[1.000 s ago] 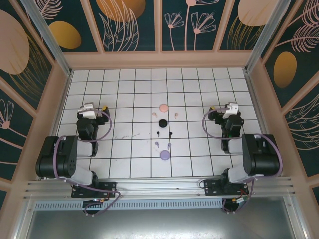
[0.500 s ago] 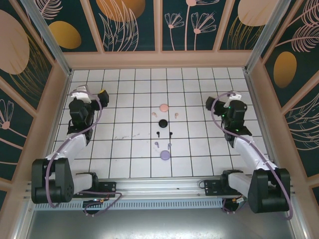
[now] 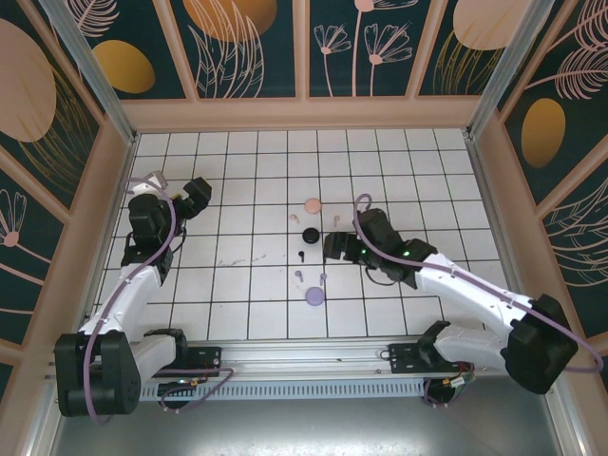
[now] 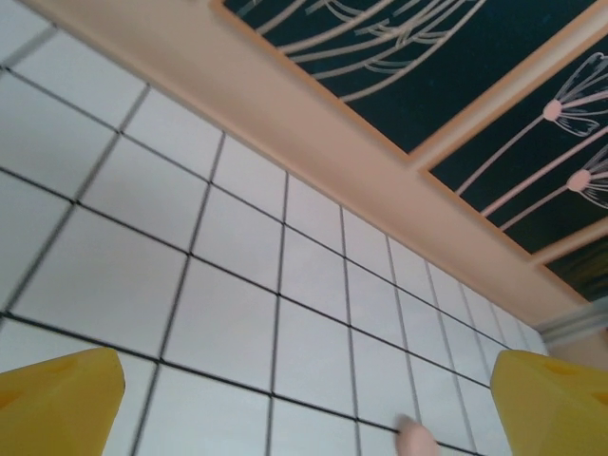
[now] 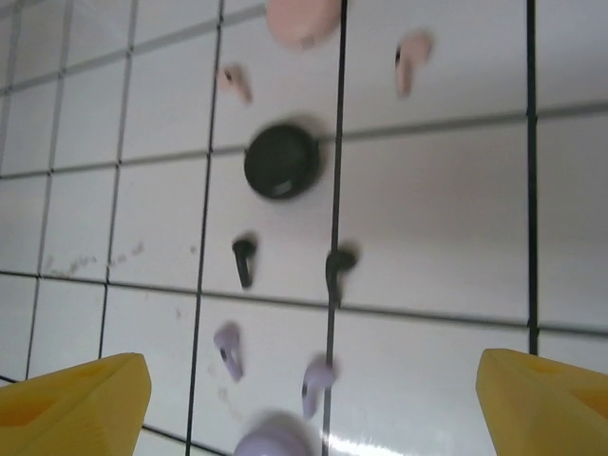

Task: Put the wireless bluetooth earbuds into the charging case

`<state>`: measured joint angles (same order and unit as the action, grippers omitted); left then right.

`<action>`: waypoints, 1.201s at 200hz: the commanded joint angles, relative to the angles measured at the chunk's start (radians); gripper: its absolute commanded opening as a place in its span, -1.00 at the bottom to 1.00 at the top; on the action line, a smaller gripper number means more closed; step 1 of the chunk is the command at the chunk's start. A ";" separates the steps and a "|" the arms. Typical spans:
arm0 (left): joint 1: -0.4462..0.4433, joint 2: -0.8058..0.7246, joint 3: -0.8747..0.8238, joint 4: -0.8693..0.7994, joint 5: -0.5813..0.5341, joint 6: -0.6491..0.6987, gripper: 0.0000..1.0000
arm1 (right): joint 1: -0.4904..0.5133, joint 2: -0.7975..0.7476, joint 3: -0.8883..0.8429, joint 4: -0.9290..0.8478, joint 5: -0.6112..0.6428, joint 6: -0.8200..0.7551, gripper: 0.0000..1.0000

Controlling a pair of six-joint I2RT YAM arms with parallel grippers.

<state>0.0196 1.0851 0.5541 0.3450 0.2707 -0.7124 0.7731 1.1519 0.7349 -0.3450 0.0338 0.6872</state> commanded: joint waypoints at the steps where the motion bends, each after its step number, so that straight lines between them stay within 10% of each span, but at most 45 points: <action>1: -0.004 0.009 0.004 -0.020 0.137 -0.153 0.97 | 0.085 0.044 0.042 -0.124 0.076 0.173 0.78; 87: -0.167 -0.146 -0.118 -0.095 -0.008 -0.173 0.97 | 0.336 0.335 0.197 -0.250 0.167 0.340 0.78; 240: -0.199 -0.108 -0.134 -0.115 -0.031 -0.118 0.97 | 0.394 0.570 0.277 -0.218 0.160 0.429 0.45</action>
<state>-0.1757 0.9665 0.4110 0.2337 0.2375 -0.8581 1.1549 1.6920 0.9775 -0.5503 0.1825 1.0847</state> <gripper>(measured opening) 0.985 0.731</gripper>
